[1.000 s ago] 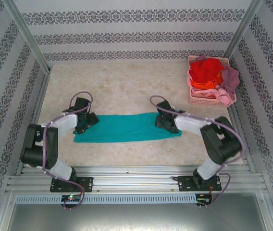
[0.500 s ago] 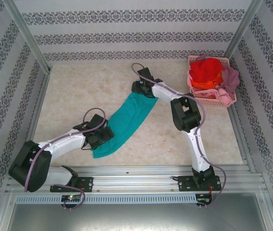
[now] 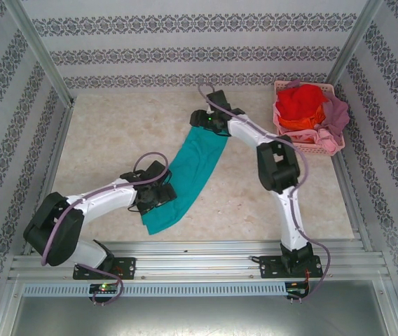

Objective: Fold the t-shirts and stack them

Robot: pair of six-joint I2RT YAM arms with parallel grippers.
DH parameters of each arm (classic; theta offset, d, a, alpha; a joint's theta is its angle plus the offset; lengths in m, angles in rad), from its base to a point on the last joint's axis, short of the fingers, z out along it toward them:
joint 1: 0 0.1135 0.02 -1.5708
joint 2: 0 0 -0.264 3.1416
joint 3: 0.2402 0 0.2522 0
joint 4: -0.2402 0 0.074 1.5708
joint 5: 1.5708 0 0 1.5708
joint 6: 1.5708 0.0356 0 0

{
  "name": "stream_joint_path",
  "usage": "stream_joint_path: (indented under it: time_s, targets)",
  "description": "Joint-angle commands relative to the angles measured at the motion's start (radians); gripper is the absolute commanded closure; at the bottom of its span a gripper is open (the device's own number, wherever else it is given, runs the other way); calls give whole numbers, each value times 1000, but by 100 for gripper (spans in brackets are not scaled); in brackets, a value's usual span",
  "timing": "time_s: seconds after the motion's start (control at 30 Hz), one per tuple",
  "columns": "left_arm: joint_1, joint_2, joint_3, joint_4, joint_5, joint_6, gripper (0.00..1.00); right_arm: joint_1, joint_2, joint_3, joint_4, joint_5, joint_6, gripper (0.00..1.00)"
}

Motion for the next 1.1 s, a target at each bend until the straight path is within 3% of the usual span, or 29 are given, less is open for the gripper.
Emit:
stream_joint_path:
  time_s: [0.0, 0.1, 0.2, 0.5, 0.8, 1.07]
  targets:
    - [42, -50, 72, -148, -107, 119, 7, -19, -184, -192, 119, 74, 19, 31]
    - [114, -54, 92, -159, -106, 186, 5, -30, -277, -421, 198, 111, 97, 32]
    - [187, -62, 91, -145, -80, 234, 3, -29, -286, -507, 233, 87, 138, 39]
    - [285, -88, 69, -136, -45, 292, 0, -9, -136, -460, 251, 23, 191, 62]
    - [291, -106, -15, -59, 21, 242, 0, -18, 121, -128, 162, -58, 209, 74]
    - [278, -71, -49, 27, 129, 219, 2, -17, 476, 545, -73, -173, 216, 77]
